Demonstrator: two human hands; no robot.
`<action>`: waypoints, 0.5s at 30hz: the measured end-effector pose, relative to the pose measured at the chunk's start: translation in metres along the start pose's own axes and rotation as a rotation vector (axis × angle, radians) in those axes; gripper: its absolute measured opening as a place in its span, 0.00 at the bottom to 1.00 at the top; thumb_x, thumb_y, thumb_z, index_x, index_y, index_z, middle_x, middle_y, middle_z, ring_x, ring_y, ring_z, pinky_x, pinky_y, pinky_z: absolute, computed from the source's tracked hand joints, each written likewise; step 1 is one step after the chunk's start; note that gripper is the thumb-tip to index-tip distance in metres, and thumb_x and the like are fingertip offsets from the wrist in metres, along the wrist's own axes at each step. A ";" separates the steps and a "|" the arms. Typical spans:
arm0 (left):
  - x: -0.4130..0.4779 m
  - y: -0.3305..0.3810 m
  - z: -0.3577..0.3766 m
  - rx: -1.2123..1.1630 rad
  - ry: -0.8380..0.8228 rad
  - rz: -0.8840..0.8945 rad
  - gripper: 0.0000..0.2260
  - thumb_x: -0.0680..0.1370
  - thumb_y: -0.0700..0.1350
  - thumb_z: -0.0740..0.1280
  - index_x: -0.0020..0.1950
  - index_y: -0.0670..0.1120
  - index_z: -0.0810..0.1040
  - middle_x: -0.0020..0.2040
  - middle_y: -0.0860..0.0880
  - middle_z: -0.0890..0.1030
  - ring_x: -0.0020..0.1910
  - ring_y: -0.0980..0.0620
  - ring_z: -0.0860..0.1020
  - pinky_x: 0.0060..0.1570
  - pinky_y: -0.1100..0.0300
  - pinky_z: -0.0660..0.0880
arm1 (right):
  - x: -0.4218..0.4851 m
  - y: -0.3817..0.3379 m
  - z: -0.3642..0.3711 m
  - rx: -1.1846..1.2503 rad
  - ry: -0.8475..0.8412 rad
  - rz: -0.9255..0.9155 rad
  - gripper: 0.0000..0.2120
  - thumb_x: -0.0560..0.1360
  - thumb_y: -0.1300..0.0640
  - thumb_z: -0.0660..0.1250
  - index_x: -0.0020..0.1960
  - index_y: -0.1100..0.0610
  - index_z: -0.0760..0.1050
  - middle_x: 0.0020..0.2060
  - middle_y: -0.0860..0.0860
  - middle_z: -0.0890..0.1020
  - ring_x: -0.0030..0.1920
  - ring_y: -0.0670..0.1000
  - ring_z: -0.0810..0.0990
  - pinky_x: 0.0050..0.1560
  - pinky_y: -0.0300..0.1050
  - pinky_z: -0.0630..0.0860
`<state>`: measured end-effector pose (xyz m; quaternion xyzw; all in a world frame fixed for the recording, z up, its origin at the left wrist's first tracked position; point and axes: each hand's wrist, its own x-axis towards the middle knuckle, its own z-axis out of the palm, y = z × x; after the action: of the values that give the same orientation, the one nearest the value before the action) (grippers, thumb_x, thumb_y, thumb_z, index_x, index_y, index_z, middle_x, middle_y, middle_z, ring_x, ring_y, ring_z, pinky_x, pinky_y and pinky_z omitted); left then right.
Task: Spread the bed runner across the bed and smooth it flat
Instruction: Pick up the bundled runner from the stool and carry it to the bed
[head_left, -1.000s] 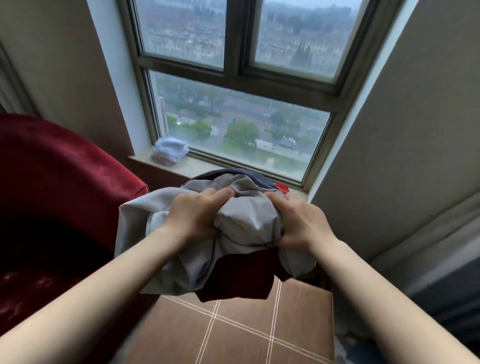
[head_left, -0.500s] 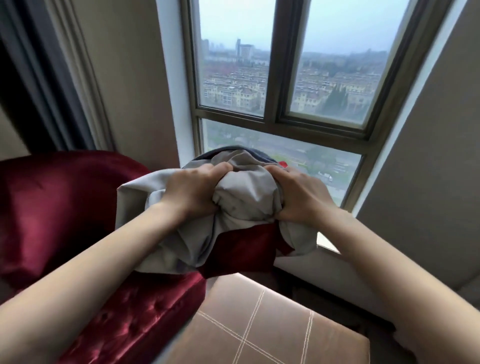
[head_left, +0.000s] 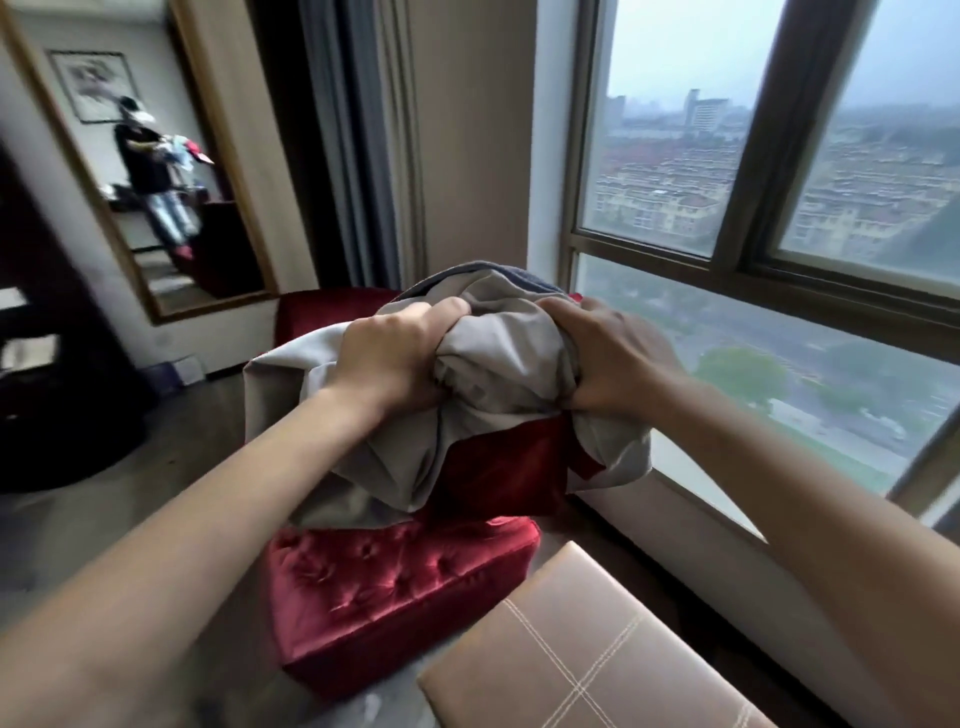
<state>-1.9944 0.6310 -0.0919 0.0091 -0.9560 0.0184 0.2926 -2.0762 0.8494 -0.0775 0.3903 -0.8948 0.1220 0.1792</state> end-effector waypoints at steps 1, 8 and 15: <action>-0.008 -0.008 -0.007 0.020 0.007 -0.023 0.24 0.67 0.58 0.68 0.61 0.57 0.68 0.50 0.51 0.80 0.46 0.41 0.81 0.36 0.52 0.73 | 0.004 -0.009 0.002 0.006 0.002 -0.032 0.42 0.57 0.41 0.73 0.67 0.35 0.59 0.49 0.53 0.76 0.47 0.61 0.79 0.39 0.47 0.73; -0.071 -0.058 -0.060 0.151 -0.006 -0.208 0.21 0.69 0.58 0.65 0.60 0.58 0.67 0.50 0.51 0.80 0.46 0.40 0.81 0.35 0.53 0.71 | 0.032 -0.085 0.012 0.114 0.012 -0.248 0.43 0.56 0.40 0.74 0.68 0.36 0.60 0.44 0.50 0.72 0.45 0.58 0.78 0.36 0.43 0.69; -0.159 -0.114 -0.121 0.327 0.041 -0.370 0.19 0.70 0.53 0.66 0.59 0.58 0.68 0.49 0.52 0.80 0.45 0.40 0.81 0.34 0.53 0.71 | 0.058 -0.195 0.024 0.244 -0.042 -0.510 0.46 0.56 0.41 0.73 0.70 0.39 0.59 0.51 0.52 0.76 0.52 0.57 0.77 0.48 0.51 0.78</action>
<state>-1.7917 0.5227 -0.0772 0.2307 -0.9163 0.1193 0.3048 -1.9738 0.6725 -0.0601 0.6238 -0.7500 0.1719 0.1373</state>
